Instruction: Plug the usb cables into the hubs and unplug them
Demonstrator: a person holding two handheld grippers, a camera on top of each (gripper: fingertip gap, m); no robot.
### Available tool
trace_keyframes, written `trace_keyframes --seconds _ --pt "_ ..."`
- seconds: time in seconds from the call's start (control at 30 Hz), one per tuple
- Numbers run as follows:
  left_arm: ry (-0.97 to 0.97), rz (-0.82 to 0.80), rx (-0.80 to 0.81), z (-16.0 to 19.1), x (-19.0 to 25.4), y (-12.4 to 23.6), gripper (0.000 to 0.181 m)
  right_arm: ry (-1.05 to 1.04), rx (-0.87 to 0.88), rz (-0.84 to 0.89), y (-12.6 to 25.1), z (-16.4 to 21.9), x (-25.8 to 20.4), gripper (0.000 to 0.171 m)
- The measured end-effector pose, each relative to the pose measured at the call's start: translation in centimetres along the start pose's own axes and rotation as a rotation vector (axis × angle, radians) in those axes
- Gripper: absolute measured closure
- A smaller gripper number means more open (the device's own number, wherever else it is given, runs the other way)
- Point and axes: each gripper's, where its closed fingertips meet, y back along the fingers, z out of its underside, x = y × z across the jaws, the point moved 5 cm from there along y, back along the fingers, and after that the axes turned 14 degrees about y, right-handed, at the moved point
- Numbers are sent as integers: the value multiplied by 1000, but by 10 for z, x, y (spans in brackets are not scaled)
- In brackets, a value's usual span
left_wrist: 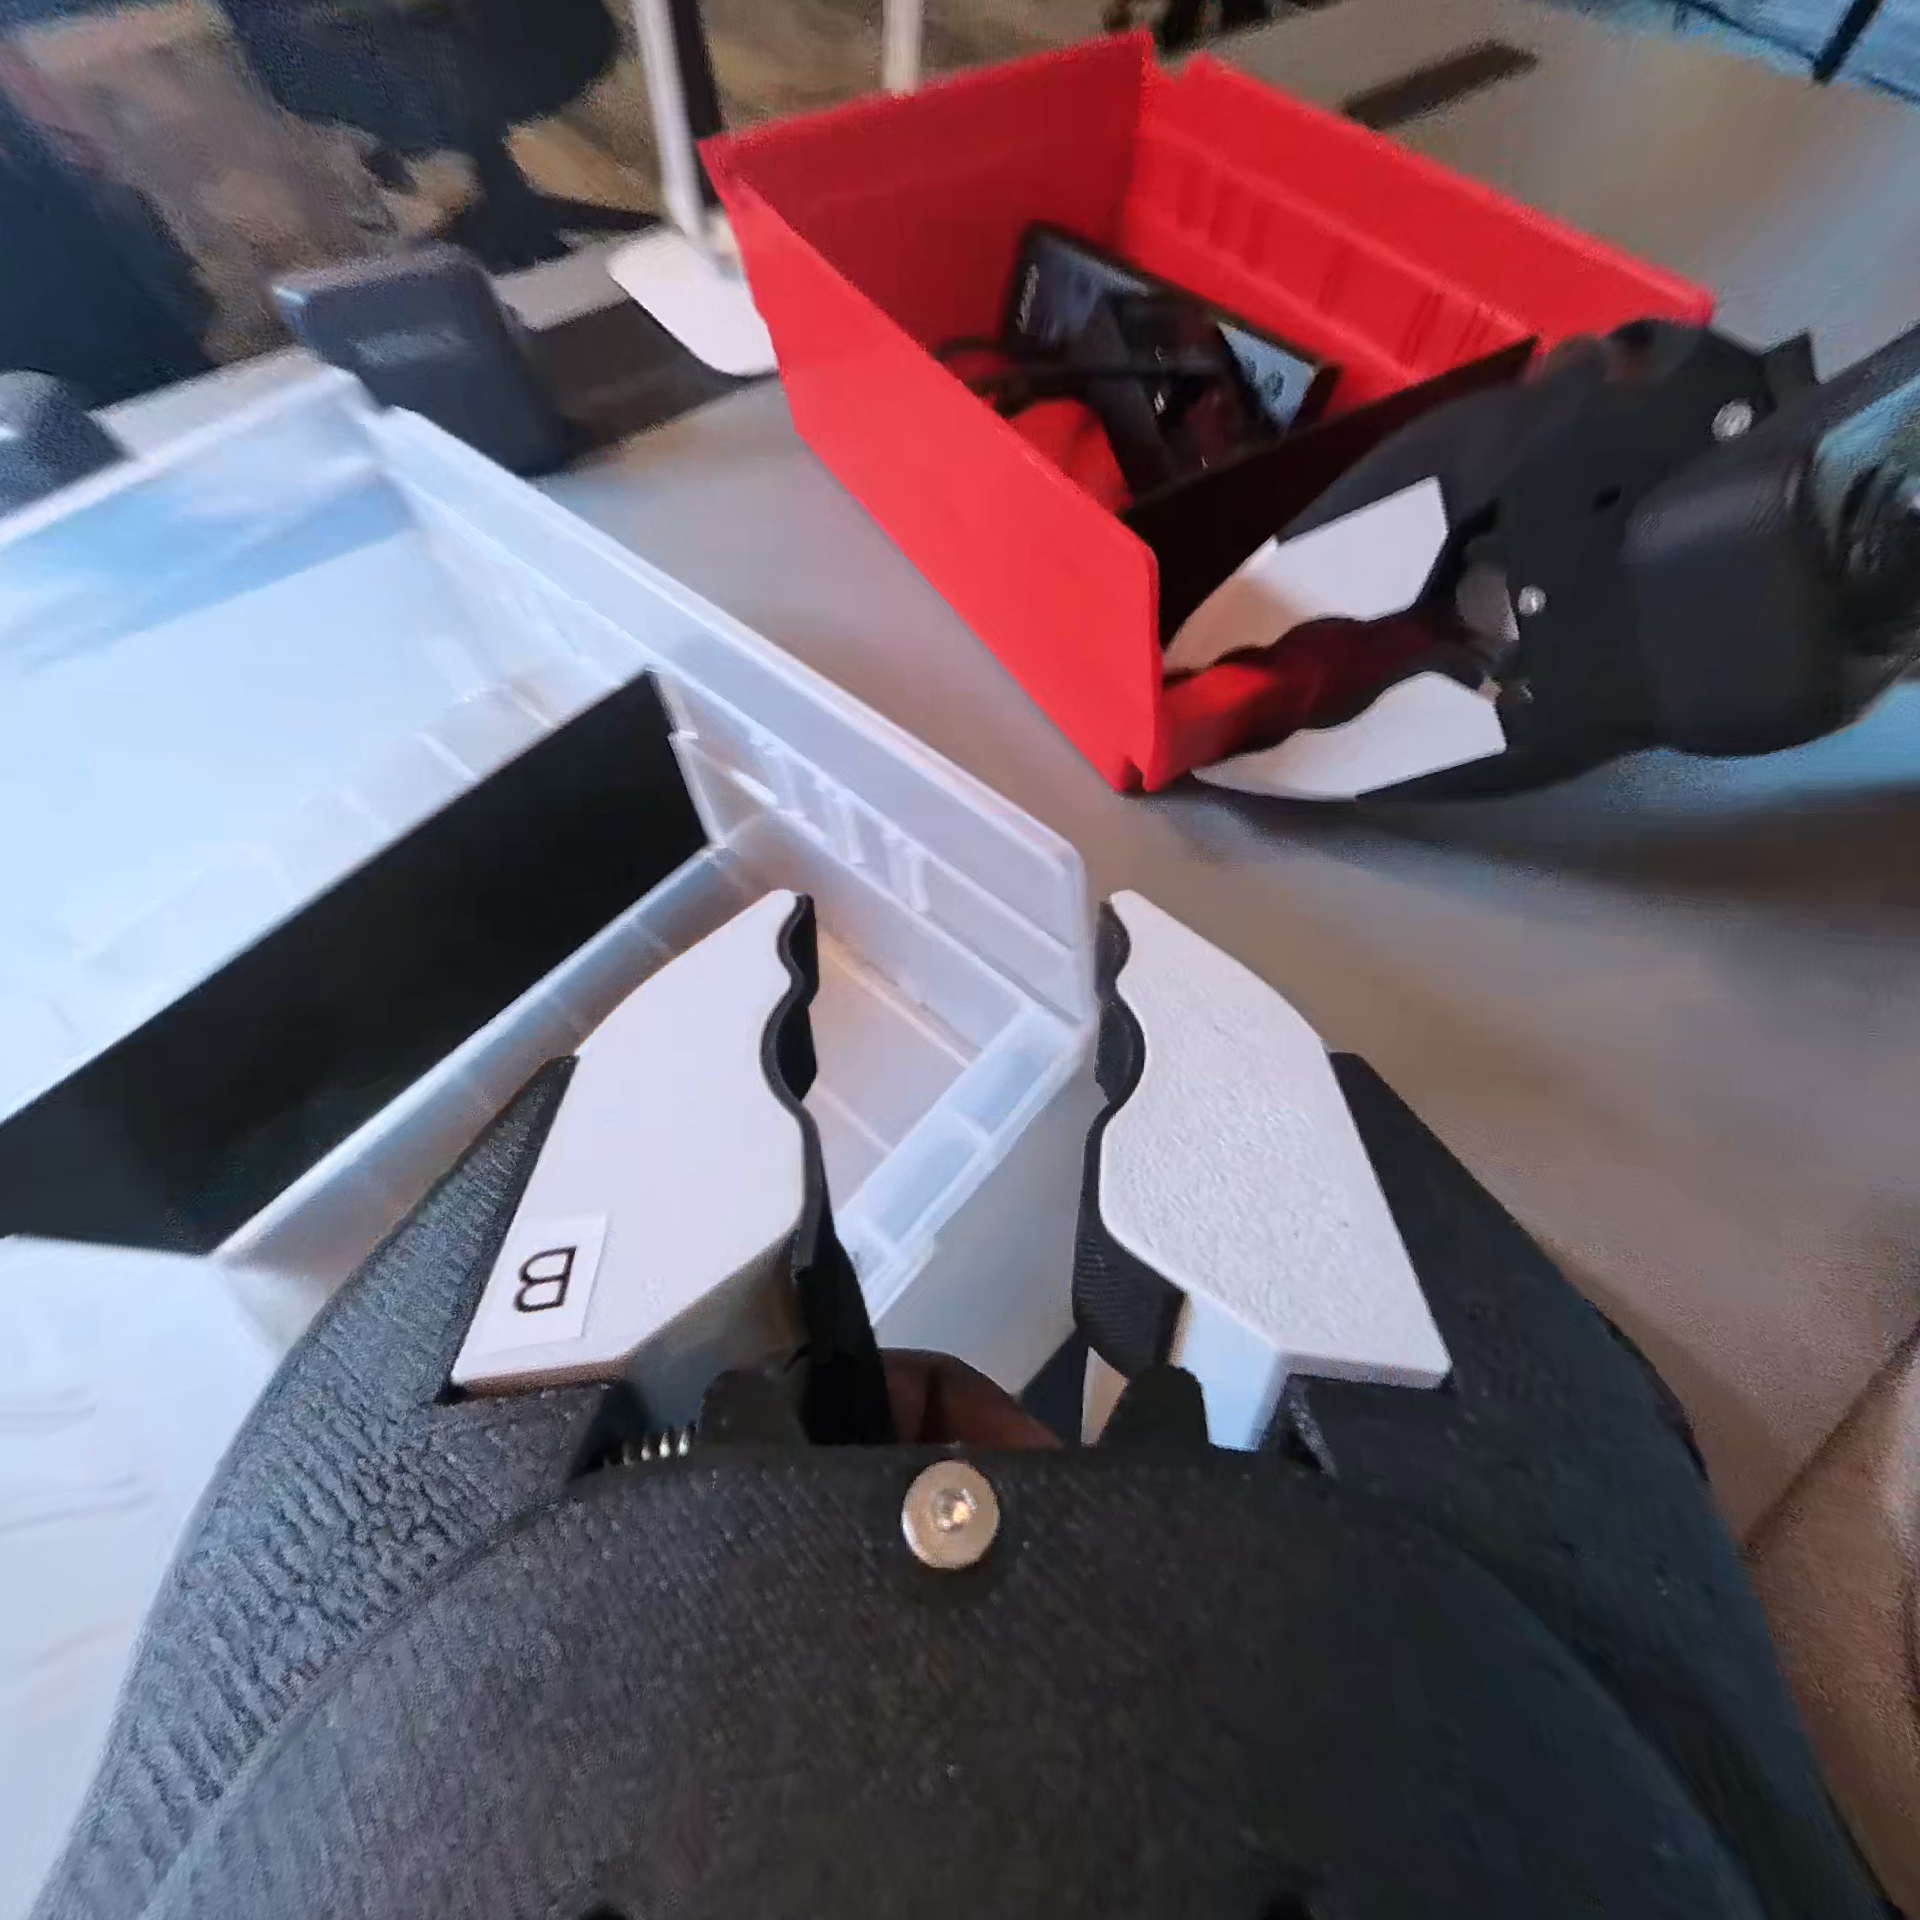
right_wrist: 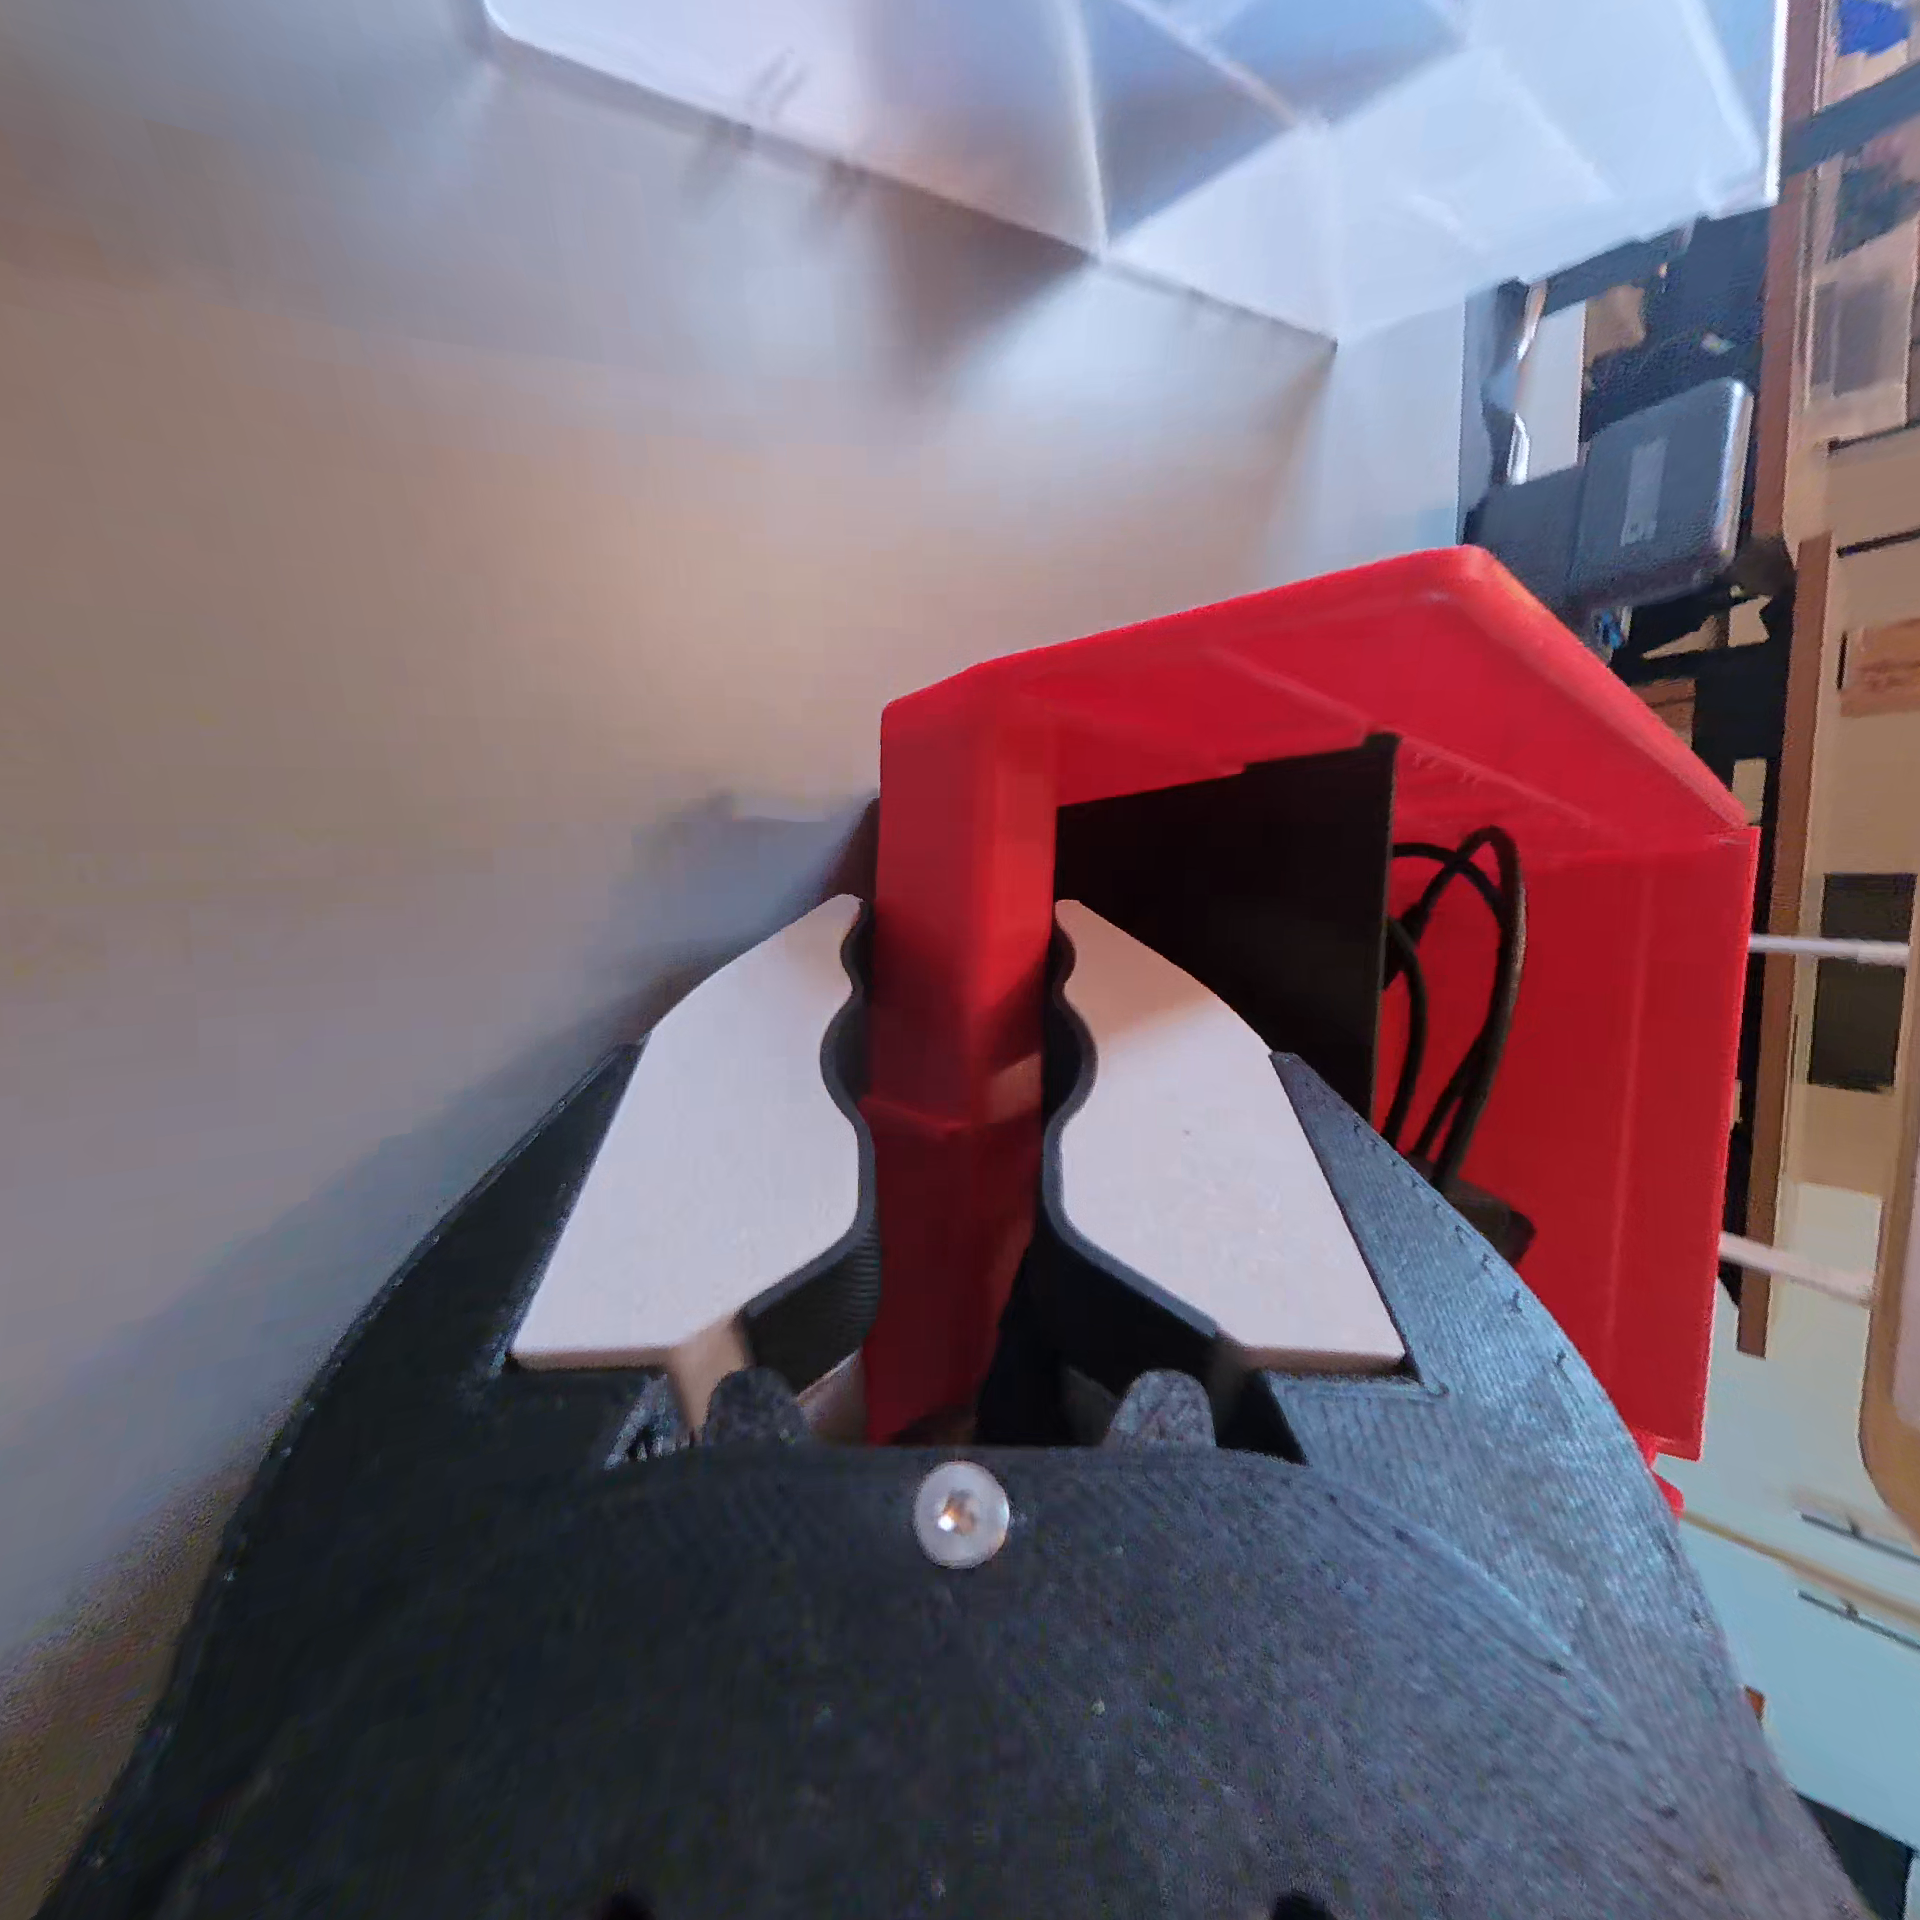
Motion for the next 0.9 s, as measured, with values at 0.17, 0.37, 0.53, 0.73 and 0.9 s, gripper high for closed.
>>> trace_keyframes --seconds 0.17,0.37,0.53,0.73,0.9 --pt "25 -202 169 -16 -39 39 126 23 42 -23 -15 -20 8 141" --pt "109 -332 279 -17 -74 73 122 87 127 -55 -19 -34 8 141" --pt "152 -457 275 -2 -109 89 111 130 249 -42 -10 -38 3 140" --pt "258 -338 324 25 -137 85 98 -391 780 37 38 -75 8 113" --pt "275 -256 462 33 -146 80 58 -835 990 240 61 -105 -2 92"
